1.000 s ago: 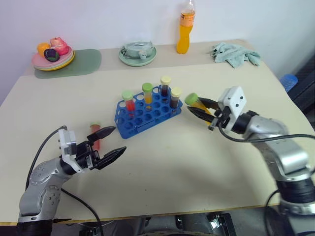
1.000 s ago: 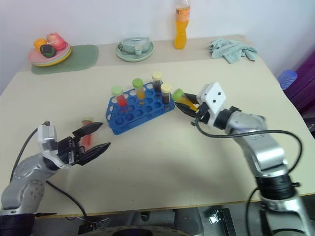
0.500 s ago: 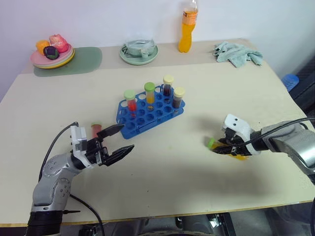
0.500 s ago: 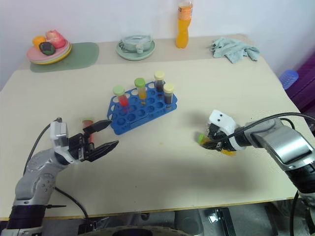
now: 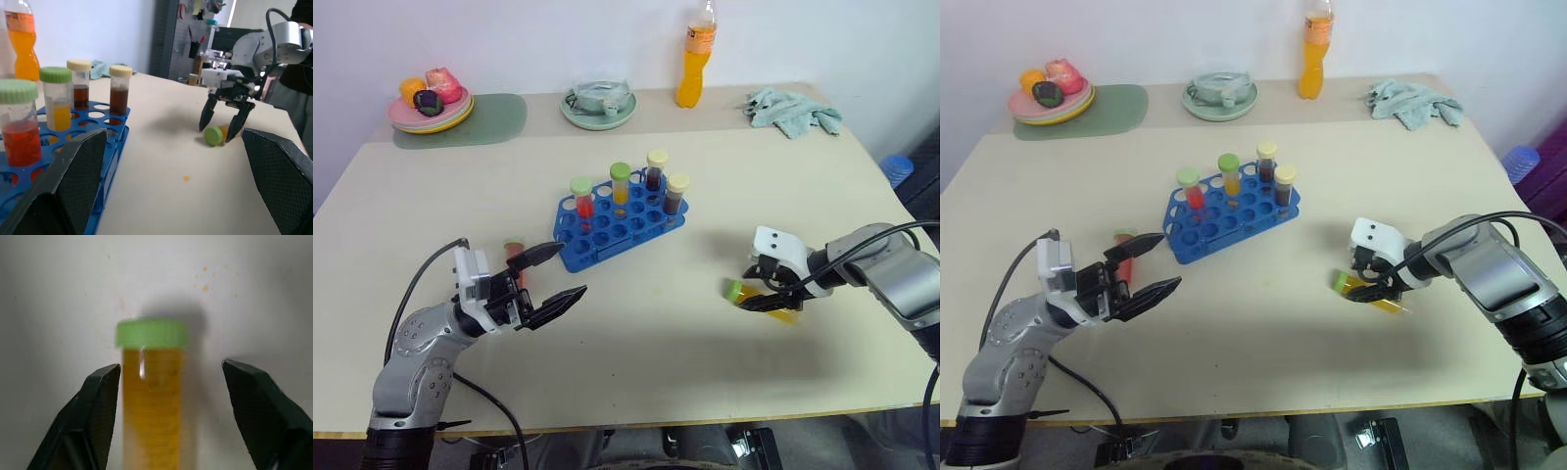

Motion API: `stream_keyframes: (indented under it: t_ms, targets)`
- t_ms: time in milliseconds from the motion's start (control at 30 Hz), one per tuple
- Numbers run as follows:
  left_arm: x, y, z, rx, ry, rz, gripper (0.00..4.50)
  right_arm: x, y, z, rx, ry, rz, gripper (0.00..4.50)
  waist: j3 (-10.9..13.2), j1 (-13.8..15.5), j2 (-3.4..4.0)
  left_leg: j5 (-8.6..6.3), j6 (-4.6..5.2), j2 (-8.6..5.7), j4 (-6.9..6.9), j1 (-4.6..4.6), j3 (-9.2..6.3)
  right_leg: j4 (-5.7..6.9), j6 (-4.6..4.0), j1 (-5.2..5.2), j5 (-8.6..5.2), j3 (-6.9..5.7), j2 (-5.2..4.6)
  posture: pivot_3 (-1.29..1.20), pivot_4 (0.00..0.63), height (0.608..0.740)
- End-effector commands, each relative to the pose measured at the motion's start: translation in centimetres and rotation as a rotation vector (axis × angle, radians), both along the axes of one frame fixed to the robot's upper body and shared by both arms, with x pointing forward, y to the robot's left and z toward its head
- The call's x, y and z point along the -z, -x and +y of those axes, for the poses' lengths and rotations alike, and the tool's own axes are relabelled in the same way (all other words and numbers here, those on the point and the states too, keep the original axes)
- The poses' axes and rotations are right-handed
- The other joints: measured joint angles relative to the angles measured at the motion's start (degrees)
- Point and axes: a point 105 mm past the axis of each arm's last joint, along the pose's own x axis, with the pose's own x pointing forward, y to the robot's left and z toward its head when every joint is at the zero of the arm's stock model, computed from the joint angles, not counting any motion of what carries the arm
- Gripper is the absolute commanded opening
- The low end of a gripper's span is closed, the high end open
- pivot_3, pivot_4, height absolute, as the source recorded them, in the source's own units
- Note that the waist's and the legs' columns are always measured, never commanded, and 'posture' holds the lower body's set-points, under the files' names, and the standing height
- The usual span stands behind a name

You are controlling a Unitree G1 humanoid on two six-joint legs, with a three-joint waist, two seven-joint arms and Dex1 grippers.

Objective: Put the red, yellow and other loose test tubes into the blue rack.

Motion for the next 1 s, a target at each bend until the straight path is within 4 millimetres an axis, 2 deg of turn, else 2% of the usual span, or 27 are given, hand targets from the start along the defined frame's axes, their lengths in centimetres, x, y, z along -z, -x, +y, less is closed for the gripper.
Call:
stream_keyframes:
  t_ms: [33,233,433,633,1000]
  targets:
    - [-1.5,0.2,-0.9,0.022,0.002,-0.042,4.50,-1.1,0.2,-0.8,0.014,0.060,-0.005,3.49,0.0,0.0,0.01,0.00,0.00,0.00,0.01,-0.01,0.00,0.00,0.00,0.00,0.00,0.00,0.00,0.00,0.150,0.740]
    - [-1.9,0.0,-1.7,0.027,0.008,-0.037,4.50,-1.4,1.1,-2.1,0.037,0.118,0.038,3.49,0.0,-0.2,0.05,0.00,0.01,0.00,-0.01,-0.02,0.01,0.00,0.17,-0.04,0.09,0.00,0.00,0.00,0.150,0.740]
    - [-2.1,-0.1,-2.1,0.039,0.016,-0.035,4.50,-1.3,0.7,-1.6,0.066,0.103,0.050,3.49,0.0,-0.2,0.07,0.00,0.01,0.00,0.02,-0.02,0.02,0.02,0.13,-0.03,0.09,0.00,0.00,0.00,0.150,0.740]
    - [-1.4,1.9,-2.2,0.210,-0.070,-0.024,4.50,-1.3,0.1,-0.7,0.067,0.085,0.048,3.49,0.0,-0.2,0.08,0.01,0.00,0.00,0.00,-0.02,0.03,0.02,0.14,-0.05,0.10,0.00,0.00,0.00,0.150,0.740]
    - [-1.5,3.4,-0.6,0.449,-0.167,0.009,4.50,-0.6,0.1,-0.6,0.067,0.090,0.062,3.49,0.0,-0.2,0.13,0.01,0.01,0.00,0.04,-0.01,0.04,0.05,0.01,-0.04,0.05,0.00,0.00,0.00,0.150,0.740]
